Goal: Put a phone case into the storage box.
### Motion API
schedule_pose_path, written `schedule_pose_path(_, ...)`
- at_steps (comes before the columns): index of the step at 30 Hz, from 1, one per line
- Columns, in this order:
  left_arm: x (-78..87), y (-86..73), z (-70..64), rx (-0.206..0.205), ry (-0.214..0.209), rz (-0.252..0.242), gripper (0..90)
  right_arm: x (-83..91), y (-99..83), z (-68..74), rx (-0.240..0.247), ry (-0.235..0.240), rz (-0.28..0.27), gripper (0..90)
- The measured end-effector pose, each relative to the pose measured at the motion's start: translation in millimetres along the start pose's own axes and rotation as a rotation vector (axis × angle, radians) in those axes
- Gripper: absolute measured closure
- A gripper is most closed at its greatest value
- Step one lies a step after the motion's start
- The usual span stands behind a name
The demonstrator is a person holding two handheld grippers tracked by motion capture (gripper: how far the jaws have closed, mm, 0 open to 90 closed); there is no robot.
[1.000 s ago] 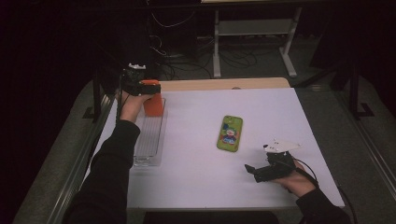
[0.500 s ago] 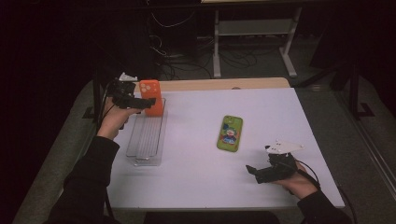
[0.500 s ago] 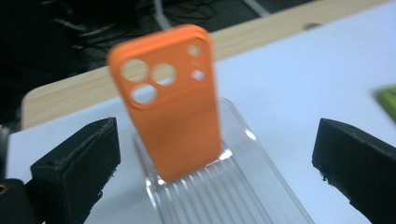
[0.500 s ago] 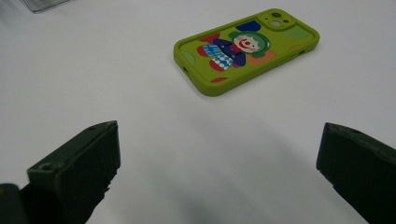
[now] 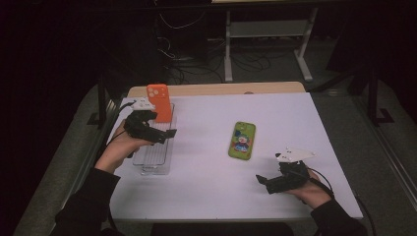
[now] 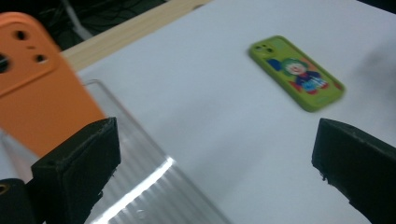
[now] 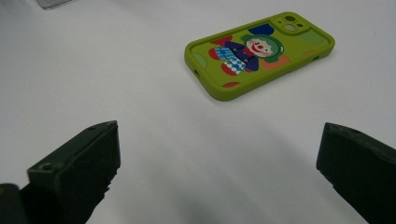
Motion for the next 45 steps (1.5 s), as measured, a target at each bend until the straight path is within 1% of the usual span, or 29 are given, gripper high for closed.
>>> schedule_pose_path(3,-6.1,-6.5,-19.1,-0.004,-0.043,-0.011,0.6,-1.1,1.0,-0.8,0.001,0.003,0.003,0.0)
schedule_pose_path(5,-10.2,-11.0,-26.9,-0.028,-0.059,0.001,0.6,-1.3,2.1,-1.4,0.002,0.006,0.0,0.0)
schedule_pose_path(6,-12.9,-13.1,-31.7,-0.032,-0.073,-0.003,0.6,-0.8,2.9,-1.7,-0.005,0.004,0.0,0.0)
schedule_pose_path(8,-18.4,-16.5,-38.8,-0.036,-0.084,-0.005,0.6,-0.5,4.4,-3.6,-0.001,0.005,-0.006,0.0)
schedule_pose_path(10,-22.7,-18.8,-46.0,-0.045,-0.107,-0.015,0.6,-0.5,5.1,-4.3,0.001,0.002,-0.009,0.0)
schedule_pose_path(12,-26.5,-21.4,-50.9,-0.065,-0.105,-0.01,0.6,-1.1,4.9,-3.4,-0.006,0.005,-0.005,0.0)
schedule_pose_path(13,-28.4,-22.7,-53.9,-0.066,-0.11,-0.009,0.6,-1.6,4.5,-3.6,0.004,0.004,-0.002,0.0)
schedule_pose_path(15,-31.9,-25.3,-60.1,-0.074,-0.122,-0.005,0.6,-2.3,4.3,-2.9,0.006,0.007,0.004,0.0)
schedule_pose_path(16,-33.7,-26.8,-62.9,-0.088,-0.123,-0.002,0.6,-3.0,4.4,-3.1,0.012,0.004,0.002,0.0)
schedule_pose_path(18,-37.7,-29.5,-69.2,-0.101,-0.127,0.002,0.6,-3.7,4.8,-3.1,0.015,0.004,0.001,0.0)
schedule_pose_path(19,-38.7,-30.9,-70.7,-0.118,-0.126,0.012,0.6,-3.8,5.1,-3.0,0.015,0.006,0.002,0.0)
schedule_pose_path(20,-39.7,-32.4,-73.5,-0.115,-0.136,0.015,0.6,-3.9,5.7,-3.1,0.017,0.008,0.001,0.0)
schedule_pose_path(21,-40.0,-33.8,-75.1,-0.133,-0.143,0.024,0.6,-4.1,6.4,-3.0,0.013,0.008,0.003,0.0)
schedule_pose_path(22,-41.0,-34.9,-78.2,-0.126,-0.146,0.02,0.6,-4.8,7.6,-2.3,-0.001,0.007,-0.001,0.0)
schedule_pose_path(23,-41.5,-36.2,-78.3,-0.153,-0.147,0.031,0.6,-5.1,8.4,-3.2,0.01,0.01,-0.001,0.0)
schedule_pose_path(25,-44.4,-38.1,-80.9,-0.141,-0.149,0.029,0.6,-5.7,9.7,-4.0,0.014,0.008,-0.002,0.0)
schedule_pose_path(26,-45.5,-39.5,-80.5,-0.154,-0.15,0.041,0.6,-5.8,10.3,-4.3,0.005,0.006,0.0,0.0)
schedule_pose_path(27,-47.3,-40.6,-81.8,-0.144,-0.148,0.033,0.6,-6.0,11.0,-5.1,0.003,0.003,-0.001,0.0)
schedule_pose_path(28,-48.2,-41.8,-82.3,-0.14,-0.149,0.036,0.6,-5.7,12.1,-5.1,-0.005,-0.001,-0.003,0.0)
schedule_pose_path(30,-50.2,-44.2,-81.1,-0.15,-0.147,0.045,0.6,-5.6,15.5,-6.1,-0.002,-0.006,-0.01,0.0)
schedule_pose_path(31,-51.4,-45.1,-81.1,-0.141,-0.149,0.045,0.6,-5.7,17.5,-6.1,-0.001,-0.008,-0.014,0.0)
schedule_pose_path(35,-55.2,-46.8,-78.7,-0.133,-0.143,0.044,0.6,-8.3,24.9,-6.0,-0.002,-0.014,-0.012,0.0)
schedule_pose_path(37,-55.4,-48.2,-78.9,-0.134,-0.145,0.047,0.6,-10.4,28.3,-6.5,0.006,-0.015,-0.002,0.0)
schedule_pose_path(39,-55.7,-48.6,-79.2,-0.132,-0.149,0.046,0.6,-13.2,32.5,-6.6,-0.003,-0.011,0.004,0.0)
schedule_pose_path(40,-56.7,-48.7,-79.5,-0.123,-0.148,0.038,0.6,-14.3,34.4,-6.5,-0.006,-0.005,0.014,0.0)
schedule_pose_path(41,-56.6,-49.1,-78.0,-0.138,-0.147,0.048,0.6,-15.5,36.8,-7.1,-0.005,-0.008,0.016,2.6)
schedule_pose_path(43,-57.3,-49.9,-79.6,-0.125,-0.151,0.044,0.6,-16.9,41.5,-7.6,-0.005,0.005,0.014,7.1)
schedule_pose_path(44,-56.5,-49.9,-79.2,-0.14,-0.149,0.05,0.6,-17.9,43.7,-7.4,-0.017,0.012,0.02,8.7)
schedule_pose_path(45,-57.2,-49.4,-80.9,-0.123,-0.15,0.035,0.6,-19.3,46.0,-7.7,-0.012,0.02,0.026,10.8)
Point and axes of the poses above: each handheld gripper's, and its own axes: x roughly backward along the jaws, y roughly out of its top, z roughly to its left, the point moved 4 cm from there along -x, roughly forward along the jaws, and after that the axes turned 1 degree about -x, right-handed, at the moved point
